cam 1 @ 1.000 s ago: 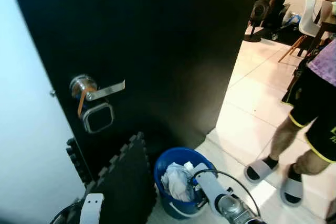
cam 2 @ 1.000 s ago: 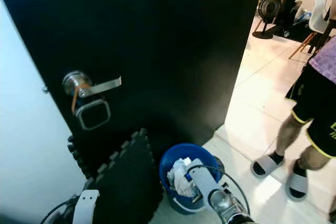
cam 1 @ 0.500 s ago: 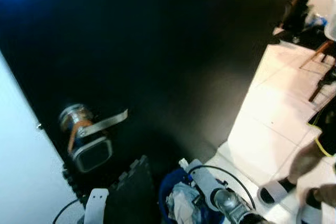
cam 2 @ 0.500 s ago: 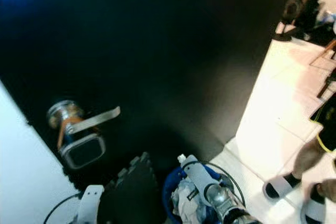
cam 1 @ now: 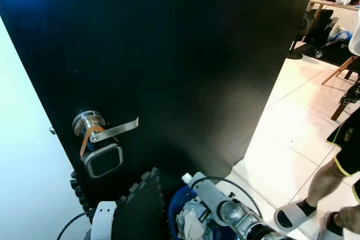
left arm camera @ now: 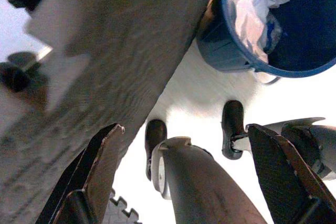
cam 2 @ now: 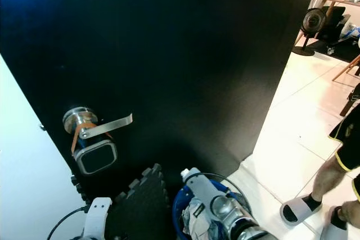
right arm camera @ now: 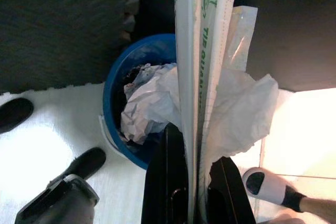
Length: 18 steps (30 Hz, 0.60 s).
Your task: Clean up the room
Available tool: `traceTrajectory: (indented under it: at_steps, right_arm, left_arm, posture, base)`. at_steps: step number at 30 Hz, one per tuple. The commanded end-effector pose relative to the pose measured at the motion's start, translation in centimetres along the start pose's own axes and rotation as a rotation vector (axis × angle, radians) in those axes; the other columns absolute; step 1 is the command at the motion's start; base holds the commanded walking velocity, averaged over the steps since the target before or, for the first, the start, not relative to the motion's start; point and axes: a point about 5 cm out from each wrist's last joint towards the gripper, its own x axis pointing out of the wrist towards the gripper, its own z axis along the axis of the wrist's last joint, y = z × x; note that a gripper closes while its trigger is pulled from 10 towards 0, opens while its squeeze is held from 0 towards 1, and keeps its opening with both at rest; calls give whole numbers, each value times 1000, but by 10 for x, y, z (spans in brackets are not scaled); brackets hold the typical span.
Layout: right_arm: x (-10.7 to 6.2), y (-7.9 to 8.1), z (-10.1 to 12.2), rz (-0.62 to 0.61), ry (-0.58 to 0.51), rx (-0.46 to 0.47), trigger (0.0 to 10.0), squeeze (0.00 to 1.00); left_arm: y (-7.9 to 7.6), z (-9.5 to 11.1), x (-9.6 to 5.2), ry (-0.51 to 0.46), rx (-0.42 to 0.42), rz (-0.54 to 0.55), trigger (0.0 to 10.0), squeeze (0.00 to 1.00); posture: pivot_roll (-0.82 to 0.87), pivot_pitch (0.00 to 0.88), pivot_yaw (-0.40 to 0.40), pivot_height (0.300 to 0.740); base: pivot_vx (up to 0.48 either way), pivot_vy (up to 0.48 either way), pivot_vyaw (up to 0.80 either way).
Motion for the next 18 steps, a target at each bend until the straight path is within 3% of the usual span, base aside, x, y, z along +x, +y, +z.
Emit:
traceTrajectory:
  at_steps: [1,7,8,9,10,18]
  right_arm:
    - [0,-3,2,-23,17,-32,10000,0]
    - [1,-16,9,-132,59,-46,10000,0]
    - [0,-19,12,-149,54,-32,10000,667]
    - [0,-22,13,-162,50,-22,10000,667]
    - [0,-24,16,-180,46,-12,10000,1000]
    - [-1,-34,21,-240,45,0,10000,1000]
  left_arm:
    - [-1,-3,0,14,8,1,10000,0]
    - [0,-11,-2,20,1,-1,10000,0]
    - [2,-15,-3,23,-5,1,10000,0]
    - [3,-18,-4,26,-10,2,10000,0]
    - [5,-22,-5,29,-17,4,10000,0]
    - [16,-35,-12,39,-42,20,10000,0]
  posture:
    - [136,0,-49,704]
    - [196,0,-64,704]
    - [215,0,-68,704]
    - [220,0,-69,704]
    - [238,0,-72,704]
    - [265,8,-70,704]
  base:
    - [0,0,0]
    - [0,0,0]
    - [0,0,0]
    - [0,0,0]
    - [0,0,0]
    - [0,0,0]
